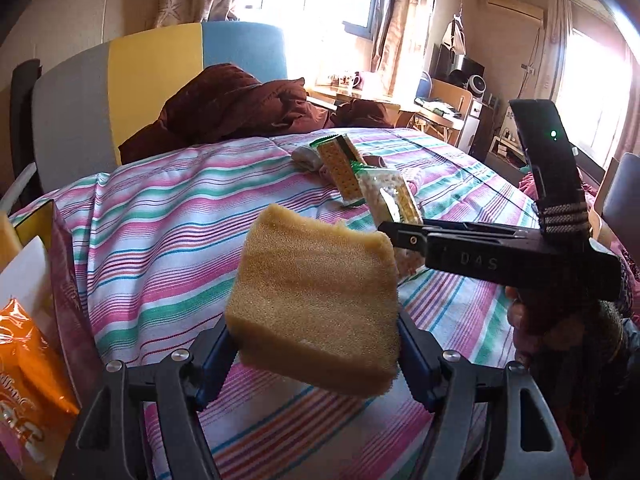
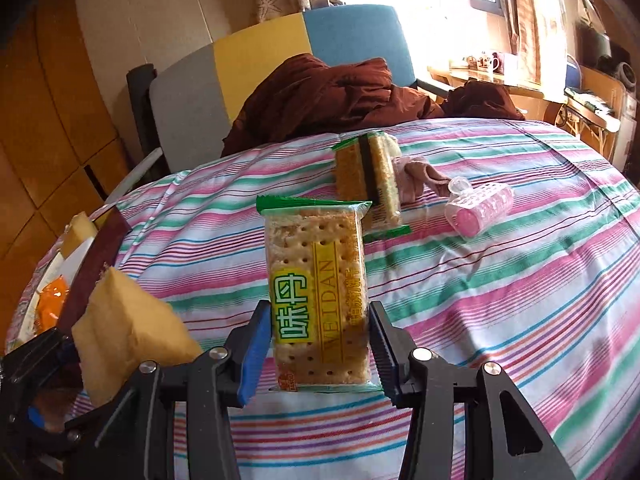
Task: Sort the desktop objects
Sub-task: 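Carry the cracker pack and yellow sponge over the gold tray and open the right tool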
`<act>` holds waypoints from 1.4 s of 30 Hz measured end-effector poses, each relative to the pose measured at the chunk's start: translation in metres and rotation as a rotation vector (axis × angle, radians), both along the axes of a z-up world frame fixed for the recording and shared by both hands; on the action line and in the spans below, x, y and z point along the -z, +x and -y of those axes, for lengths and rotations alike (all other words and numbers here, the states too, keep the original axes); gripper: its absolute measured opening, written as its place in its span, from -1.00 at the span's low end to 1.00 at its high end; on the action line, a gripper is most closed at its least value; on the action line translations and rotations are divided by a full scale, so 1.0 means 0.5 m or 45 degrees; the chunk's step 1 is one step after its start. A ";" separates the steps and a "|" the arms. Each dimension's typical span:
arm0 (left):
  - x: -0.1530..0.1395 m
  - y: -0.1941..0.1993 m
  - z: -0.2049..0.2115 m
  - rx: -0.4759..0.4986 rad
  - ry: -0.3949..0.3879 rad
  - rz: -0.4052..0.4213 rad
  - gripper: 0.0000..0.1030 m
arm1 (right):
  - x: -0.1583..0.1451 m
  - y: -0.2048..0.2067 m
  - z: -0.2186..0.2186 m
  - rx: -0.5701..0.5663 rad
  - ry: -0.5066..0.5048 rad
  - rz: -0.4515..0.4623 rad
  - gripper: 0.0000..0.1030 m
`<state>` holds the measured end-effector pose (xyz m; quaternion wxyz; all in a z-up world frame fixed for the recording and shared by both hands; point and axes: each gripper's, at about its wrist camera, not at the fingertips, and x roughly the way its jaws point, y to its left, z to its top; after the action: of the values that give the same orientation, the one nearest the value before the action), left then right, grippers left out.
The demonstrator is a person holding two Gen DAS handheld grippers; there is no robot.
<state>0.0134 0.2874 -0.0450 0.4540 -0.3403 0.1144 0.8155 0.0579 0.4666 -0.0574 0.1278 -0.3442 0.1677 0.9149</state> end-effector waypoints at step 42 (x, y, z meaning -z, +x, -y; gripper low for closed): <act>-0.080 -0.084 0.690 -0.917 0.301 -0.054 0.43 | -0.046 -0.259 0.653 -0.775 0.172 0.210 0.06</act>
<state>-0.0288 -0.0576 -0.0051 0.1718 -0.2870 -0.0981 0.9373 -0.0717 0.1401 -0.0345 -0.1162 -0.4422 -0.0149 0.8892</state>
